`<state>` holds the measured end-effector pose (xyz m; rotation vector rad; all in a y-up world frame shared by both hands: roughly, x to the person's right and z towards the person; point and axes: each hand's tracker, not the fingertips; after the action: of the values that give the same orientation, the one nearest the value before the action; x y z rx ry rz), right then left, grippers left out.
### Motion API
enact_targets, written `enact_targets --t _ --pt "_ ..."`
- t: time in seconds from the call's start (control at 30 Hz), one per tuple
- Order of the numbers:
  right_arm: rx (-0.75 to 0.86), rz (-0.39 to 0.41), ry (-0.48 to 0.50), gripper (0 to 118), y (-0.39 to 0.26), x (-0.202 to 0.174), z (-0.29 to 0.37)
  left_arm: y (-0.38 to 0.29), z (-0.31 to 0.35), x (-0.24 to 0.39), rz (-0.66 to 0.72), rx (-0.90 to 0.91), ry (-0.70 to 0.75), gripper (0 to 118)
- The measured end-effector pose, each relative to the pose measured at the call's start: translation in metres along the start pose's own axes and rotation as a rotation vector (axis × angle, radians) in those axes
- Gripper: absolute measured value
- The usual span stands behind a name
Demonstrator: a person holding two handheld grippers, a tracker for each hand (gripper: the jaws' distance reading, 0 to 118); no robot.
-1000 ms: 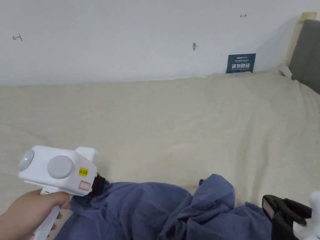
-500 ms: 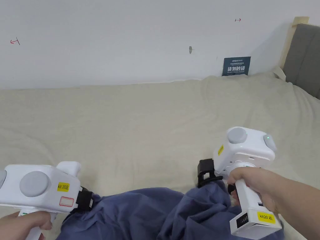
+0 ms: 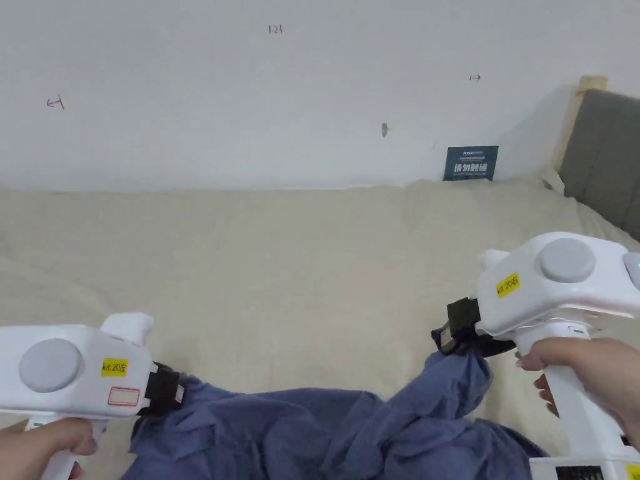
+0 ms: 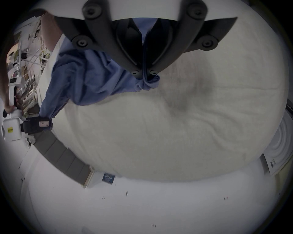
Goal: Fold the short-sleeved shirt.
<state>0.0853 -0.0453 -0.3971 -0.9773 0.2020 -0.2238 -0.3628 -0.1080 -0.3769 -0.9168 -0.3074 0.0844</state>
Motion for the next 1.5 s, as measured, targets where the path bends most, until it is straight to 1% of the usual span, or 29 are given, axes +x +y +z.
enact_targets --t 0.03,0.1,0.17,0.23,0.37,0.43,0.57,0.63,0.7,0.73,0.83,0.87,0.93,0.97,1.03,1.13,1.2,1.27,1.4,1.47,1.5 --pt "0.029 -0.004 0.032 13 -0.005 -0.001 0.016 0.000 0.015 0.002 -0.005 0.036 -0.015 3" --pt "0.058 0.027 0.079 13 -0.014 -0.007 0.047 0.002 0.046 0.006 -0.011 0.096 -0.042 3" --pt "0.109 0.054 0.077 13 -0.021 -0.010 0.075 0.005 0.076 0.011 -0.017 0.136 -0.045 3" --pt "0.167 0.060 0.095 13 -0.020 -0.013 0.102 0.011 0.109 0.015 -0.018 0.192 -0.053 3" --pt "0.238 0.064 0.129 13 0.003 -0.020 0.151 0.036 0.170 0.022 -0.038 0.300 -0.030 3" --pt "0.315 0.064 0.128 13 0.020 -0.026 0.179 0.053 0.199 0.025 -0.061 0.343 -0.009 3" --pt "0.388 0.078 0.137 13 0.069 -0.042 0.220 0.096 0.243 0.033 -0.087 0.431 0.051 3" --pt "0.456 0.071 0.109 13 0.096 -0.052 0.235 0.118 0.258 0.038 -0.090 0.484 0.083 3" --pt "0.546 0.094 0.049 13 0.121 -0.063 0.247 0.141 0.270 0.043 -0.100 0.548 0.140 3" --pt "0.576 0.076 0.034 13 0.134 -0.066 0.251 0.154 0.274 0.045 -0.097 0.569 0.160 3" --pt "0.638 0.039 0.030 13 0.172 -0.077 0.263 0.189 0.276 0.045 -0.074 0.660 0.189 3" --pt "0.667 0.031 0.016 13 0.181 -0.079 0.265 0.199 0.278 0.045 -0.062 0.697 0.182 3" --pt "0.769 0.043 -0.073 13 0.199 -0.092 0.272 0.220 0.279 0.044 -0.035 0.750 0.172 3" --pt "0.796 0.058 -0.110 13 0.209 -0.100 0.275 0.228 0.278 0.042 -0.027 0.768 0.166 3" --pt "0.827 0.090 -0.139 13 0.240 -0.108 0.276 0.241 0.274 0.040 -0.025 0.802 0.178 3" --pt "0.863 0.100 -0.163 13 0.266 -0.116 0.281 0.259 0.265 0.038 -0.038 0.821 0.198 3" --pt "0.891 0.126 -0.190 13 0.267 -0.124 0.285 0.265 0.258 0.037 -0.038 0.838 0.208 3" --pt "0.909 0.180 -0.232 13 0.273 -0.130 0.281 0.266 0.249 0.034 -0.036 0.860 0.210 3" --pt "0.903 0.193 -0.244 13 0.263 -0.130 0.256 0.257 0.216 0.023 -0.019 0.839 0.197 3" --pt "0.866 0.192 -0.256 13 0.248 -0.124 0.233 0.241 0.196 0.021 -0.022 0.814 0.191 3" --pt "0.826 0.214 -0.253 13 0.237 -0.119 0.219 0.230 0.184 0.020 -0.026 0.798 0.188 3"
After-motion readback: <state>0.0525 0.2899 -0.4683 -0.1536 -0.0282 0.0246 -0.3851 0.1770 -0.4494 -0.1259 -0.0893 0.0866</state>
